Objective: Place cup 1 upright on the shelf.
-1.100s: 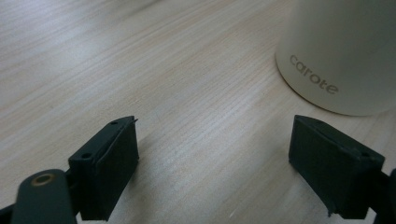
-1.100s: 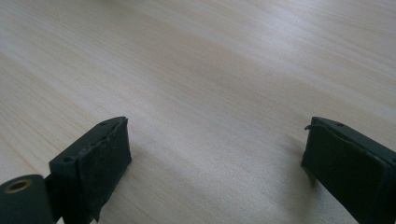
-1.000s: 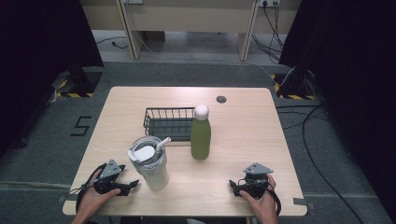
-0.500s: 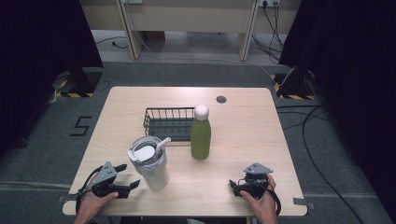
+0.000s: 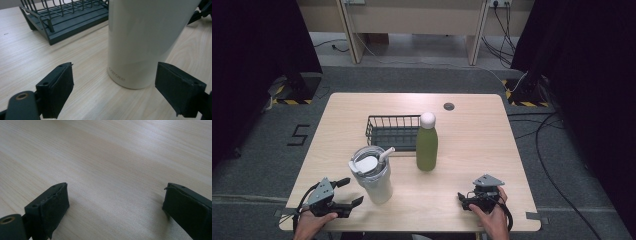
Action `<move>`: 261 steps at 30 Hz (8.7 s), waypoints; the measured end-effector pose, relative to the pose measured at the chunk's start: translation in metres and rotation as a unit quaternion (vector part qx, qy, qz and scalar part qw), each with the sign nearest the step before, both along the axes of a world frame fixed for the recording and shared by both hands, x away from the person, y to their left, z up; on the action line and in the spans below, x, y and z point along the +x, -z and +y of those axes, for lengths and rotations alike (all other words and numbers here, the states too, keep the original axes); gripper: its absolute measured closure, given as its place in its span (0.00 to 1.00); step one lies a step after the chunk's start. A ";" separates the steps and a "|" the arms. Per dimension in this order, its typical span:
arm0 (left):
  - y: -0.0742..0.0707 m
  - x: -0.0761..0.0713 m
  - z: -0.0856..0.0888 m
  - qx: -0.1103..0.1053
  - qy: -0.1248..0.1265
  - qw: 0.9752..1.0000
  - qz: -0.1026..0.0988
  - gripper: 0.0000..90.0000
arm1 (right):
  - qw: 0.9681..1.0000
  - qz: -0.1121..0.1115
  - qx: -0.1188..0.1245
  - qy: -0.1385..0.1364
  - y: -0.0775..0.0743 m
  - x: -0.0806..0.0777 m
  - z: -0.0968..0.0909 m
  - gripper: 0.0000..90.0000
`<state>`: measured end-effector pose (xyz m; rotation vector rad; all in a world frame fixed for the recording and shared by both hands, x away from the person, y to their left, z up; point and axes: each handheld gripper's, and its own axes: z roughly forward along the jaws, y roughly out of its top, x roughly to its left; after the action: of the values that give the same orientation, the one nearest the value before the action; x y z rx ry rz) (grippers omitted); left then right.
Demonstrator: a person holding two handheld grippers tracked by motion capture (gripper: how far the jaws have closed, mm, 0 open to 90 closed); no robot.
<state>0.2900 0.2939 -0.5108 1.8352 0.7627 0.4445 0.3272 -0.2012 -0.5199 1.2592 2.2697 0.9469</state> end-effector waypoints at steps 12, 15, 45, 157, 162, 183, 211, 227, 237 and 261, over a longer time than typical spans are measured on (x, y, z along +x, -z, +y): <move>-0.003 -0.004 -0.011 -0.010 0.009 1.000 -0.014 0.17 | 1.000 0.000 0.000 0.002 0.000 0.000 0.000 0.07; -0.003 -0.004 -0.015 -0.015 0.011 1.000 -0.018 0.17 | 1.000 0.000 0.000 0.002 0.000 0.000 0.000 0.07; -0.007 0.008 -0.048 -0.027 0.020 0.999 -0.039 0.14 | 1.000 0.002 0.000 0.003 0.000 0.000 0.000 0.07; -0.083 0.097 -0.049 -0.050 -0.011 0.997 -0.064 0.12 | 1.000 0.001 0.000 0.004 0.000 0.001 0.000 0.07; -0.092 0.108 -0.049 -0.057 -0.015 0.996 -0.061 0.12 | 1.000 0.002 0.001 0.005 0.000 0.000 0.001 0.07; -0.126 0.141 -0.050 -0.056 -0.024 0.996 -0.066 0.12 | 1.000 0.001 -0.002 0.003 -0.001 0.001 0.000 0.07; -0.116 0.200 -0.064 -0.053 -0.068 0.995 -0.055 0.12 | 1.000 0.000 -0.003 0.002 0.000 0.001 0.000 0.07; -0.103 0.212 -0.065 -0.050 -0.087 0.994 -0.051 0.12 | 1.000 0.001 -0.003 0.002 0.000 0.001 0.000 0.07; -0.091 0.216 -0.066 -0.053 -0.090 0.993 -0.047 0.12 | 1.000 0.001 -0.002 0.003 0.000 0.001 0.000 0.07; -0.065 0.217 -0.077 -0.036 -0.088 0.995 -0.040 0.12 | 1.000 0.001 -0.002 0.003 0.000 0.001 0.000 0.07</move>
<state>0.5071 0.2172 -0.4460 1.6794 0.8778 0.5936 0.3278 -0.2012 -0.5194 1.2650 2.2672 0.9385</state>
